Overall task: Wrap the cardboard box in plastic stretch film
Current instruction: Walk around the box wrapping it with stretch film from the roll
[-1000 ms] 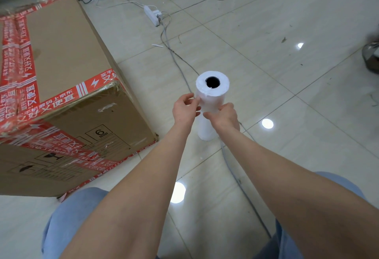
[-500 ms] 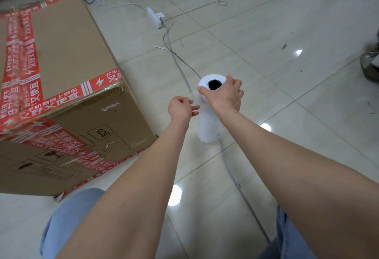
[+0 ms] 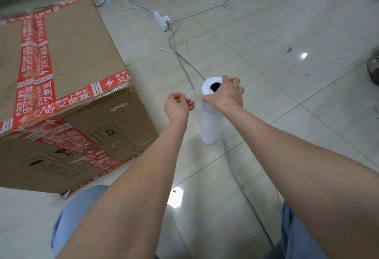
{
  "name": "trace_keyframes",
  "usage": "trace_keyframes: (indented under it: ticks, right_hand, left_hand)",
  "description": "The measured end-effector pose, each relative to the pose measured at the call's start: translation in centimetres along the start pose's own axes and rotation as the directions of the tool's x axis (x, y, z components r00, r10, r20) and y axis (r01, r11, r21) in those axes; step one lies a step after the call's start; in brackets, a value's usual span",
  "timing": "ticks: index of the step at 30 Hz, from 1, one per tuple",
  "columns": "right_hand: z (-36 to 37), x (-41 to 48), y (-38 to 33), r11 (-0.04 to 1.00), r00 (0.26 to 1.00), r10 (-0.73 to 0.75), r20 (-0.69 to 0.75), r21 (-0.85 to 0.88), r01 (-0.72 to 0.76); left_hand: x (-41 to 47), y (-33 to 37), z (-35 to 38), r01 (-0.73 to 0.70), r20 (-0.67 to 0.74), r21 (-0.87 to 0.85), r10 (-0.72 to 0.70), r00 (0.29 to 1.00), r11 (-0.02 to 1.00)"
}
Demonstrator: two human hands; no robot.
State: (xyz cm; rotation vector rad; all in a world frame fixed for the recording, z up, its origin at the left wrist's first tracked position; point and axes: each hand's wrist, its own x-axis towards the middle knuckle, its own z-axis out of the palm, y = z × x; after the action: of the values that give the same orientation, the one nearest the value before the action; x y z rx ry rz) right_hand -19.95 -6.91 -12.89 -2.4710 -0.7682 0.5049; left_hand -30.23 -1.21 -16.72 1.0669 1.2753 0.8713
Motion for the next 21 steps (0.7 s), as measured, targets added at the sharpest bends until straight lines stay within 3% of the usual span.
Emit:
trace_keyframes:
  ticks: [5, 8, 10, 14, 21]
  right_hand:
    - [0.0, 0.0, 0.4, 0.984, 0.985, -0.142, 0.094, -0.093, 0.15]
    - [0.4, -0.5, -0.2, 0.986, 0.99, -0.107, 0.092, -0.12, 0.118]
    - [0.5, -0.7, -0.7, 0.993, 0.998, -0.045, 0.042, -0.108, 0.05]
    - [0.8, -0.7, -1.2, 0.996, 0.999, 0.027, -0.032, -0.086, -0.029]
    - [1.2, -0.9, -1.4, 0.995, 0.997, 0.078, 0.029, -0.058, -0.076]
  left_hand:
    - [-0.3, -0.6, -1.4, -0.087, 0.012, 0.228, 0.087, 0.996, 0.97]
    - [-0.4, -0.9, -2.3, -0.183, 0.065, 0.45, 0.172, 0.983, 0.874]
    - [-0.4, -1.0, -2.9, -0.231, 0.091, 0.511, 0.214, 0.972, 0.828]
    - [-0.6, -0.7, -3.6, -0.23, 0.091, 0.529, 0.214, 0.972, 0.817]
    - [-0.5, -0.8, -4.1, -0.189, -0.048, 0.412, 0.229, 0.972, 0.891]
